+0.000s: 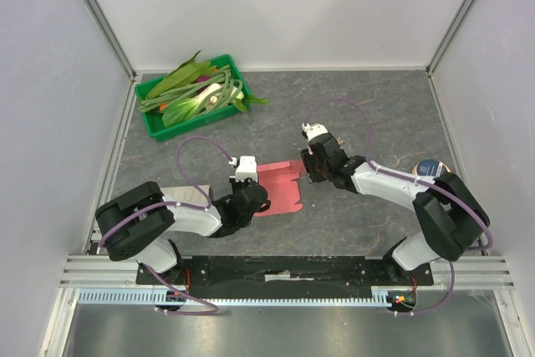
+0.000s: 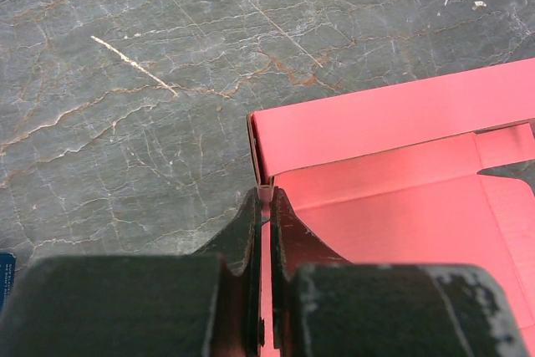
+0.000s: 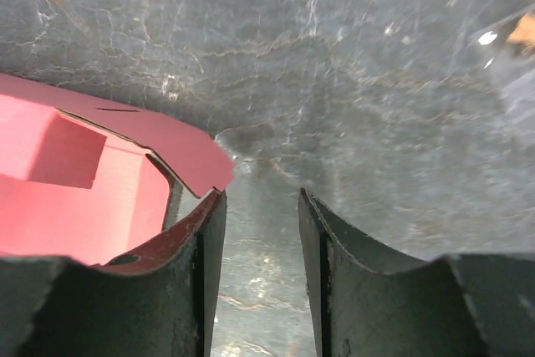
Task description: Fold the paper box
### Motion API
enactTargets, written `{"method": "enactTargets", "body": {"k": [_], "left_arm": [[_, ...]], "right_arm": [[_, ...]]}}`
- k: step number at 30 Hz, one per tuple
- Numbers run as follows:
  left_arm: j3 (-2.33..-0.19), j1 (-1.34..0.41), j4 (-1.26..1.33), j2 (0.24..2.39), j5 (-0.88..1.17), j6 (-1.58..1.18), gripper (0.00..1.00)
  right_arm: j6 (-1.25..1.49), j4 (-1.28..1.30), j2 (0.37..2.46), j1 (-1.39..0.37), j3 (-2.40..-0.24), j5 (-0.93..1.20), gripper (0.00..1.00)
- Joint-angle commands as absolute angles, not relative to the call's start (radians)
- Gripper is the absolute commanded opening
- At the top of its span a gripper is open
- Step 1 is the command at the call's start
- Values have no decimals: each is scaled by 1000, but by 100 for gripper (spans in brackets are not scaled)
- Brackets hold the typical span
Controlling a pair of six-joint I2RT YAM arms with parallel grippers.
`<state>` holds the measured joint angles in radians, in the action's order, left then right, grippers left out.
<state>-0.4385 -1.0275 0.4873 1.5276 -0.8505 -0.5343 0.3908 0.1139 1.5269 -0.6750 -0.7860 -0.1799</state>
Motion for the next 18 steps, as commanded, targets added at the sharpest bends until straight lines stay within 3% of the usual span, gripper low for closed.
{"method": "enactTargets", "body": {"k": [1,10,18], "left_arm": [[-426,-1037,471,1523,-841,-534,2],[-416,-1035,502,1519,-831,-505,2],[-403,-1035,506,1503,-833,-508,2]], "right_arm": [[143,152,1463,-670,-862,-144,49],[8,153,1555,-669,-988,-2,49],[-14,164,1605,-669,-983,58,41]]}}
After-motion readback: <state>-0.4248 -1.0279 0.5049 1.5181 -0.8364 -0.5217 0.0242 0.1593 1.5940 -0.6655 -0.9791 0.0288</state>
